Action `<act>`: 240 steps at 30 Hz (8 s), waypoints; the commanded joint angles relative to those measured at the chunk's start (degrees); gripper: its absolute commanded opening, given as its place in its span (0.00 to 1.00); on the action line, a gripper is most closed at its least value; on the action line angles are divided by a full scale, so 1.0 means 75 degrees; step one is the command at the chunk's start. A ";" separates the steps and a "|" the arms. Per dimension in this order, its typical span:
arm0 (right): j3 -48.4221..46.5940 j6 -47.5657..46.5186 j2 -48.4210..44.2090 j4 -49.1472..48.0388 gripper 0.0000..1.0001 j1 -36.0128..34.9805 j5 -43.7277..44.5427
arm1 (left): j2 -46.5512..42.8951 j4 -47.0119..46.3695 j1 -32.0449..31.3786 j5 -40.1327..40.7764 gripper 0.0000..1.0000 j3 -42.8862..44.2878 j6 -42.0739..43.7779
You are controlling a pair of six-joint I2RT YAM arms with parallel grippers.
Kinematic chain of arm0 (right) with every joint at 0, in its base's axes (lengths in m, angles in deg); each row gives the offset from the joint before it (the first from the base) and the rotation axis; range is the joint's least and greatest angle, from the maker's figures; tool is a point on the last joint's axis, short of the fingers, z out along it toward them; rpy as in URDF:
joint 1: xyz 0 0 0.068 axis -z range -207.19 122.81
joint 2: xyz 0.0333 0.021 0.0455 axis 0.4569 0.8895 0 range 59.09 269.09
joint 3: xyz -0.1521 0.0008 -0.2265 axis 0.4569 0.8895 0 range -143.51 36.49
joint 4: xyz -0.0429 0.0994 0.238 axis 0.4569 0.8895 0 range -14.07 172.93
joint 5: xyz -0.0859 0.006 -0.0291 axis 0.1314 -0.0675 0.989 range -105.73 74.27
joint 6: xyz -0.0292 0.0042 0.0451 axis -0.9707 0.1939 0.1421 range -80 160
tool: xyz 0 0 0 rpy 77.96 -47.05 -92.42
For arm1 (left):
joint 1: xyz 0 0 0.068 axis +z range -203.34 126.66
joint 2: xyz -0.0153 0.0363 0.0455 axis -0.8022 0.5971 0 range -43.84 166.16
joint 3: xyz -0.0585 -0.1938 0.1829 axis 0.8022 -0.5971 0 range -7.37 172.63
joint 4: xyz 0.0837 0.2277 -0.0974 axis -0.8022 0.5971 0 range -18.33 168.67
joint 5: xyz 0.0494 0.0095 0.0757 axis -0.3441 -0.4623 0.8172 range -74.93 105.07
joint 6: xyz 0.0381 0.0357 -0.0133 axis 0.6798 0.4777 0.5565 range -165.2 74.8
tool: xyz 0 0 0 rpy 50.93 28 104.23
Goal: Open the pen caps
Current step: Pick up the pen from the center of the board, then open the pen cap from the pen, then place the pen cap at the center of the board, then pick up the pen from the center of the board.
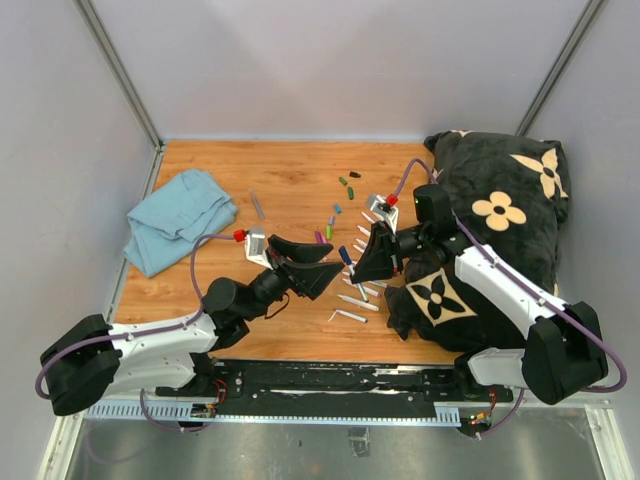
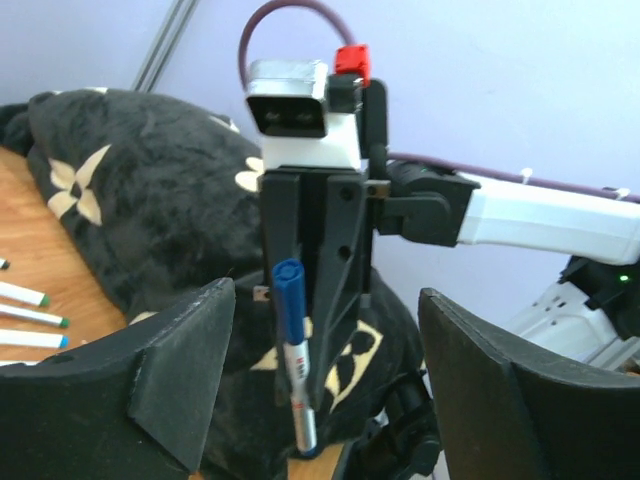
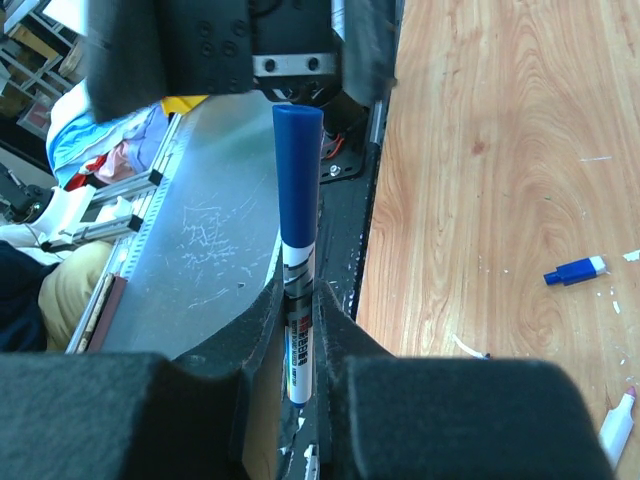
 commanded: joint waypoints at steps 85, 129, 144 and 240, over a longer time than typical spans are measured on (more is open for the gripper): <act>-0.1124 -0.3113 0.3149 0.3587 0.17 -0.4513 0.8882 | -0.0810 0.7072 0.3624 0.0233 0.00 -0.1278 -0.4526; -0.1427 -0.3167 0.2780 0.3836 0.32 -0.4279 0.8656 | -0.0038 0.7559 0.3003 0.0884 0.49 -0.0701 -0.4216; -0.1861 -0.4024 0.1360 0.4619 0.40 -0.3316 0.7426 | -0.0505 0.7257 0.3597 0.1968 0.84 0.0656 0.0190; 0.0884 0.0325 -0.1822 -0.1080 0.98 0.0186 0.2312 | -0.1580 0.0989 -0.0233 0.2036 0.00 -0.1653 -0.0404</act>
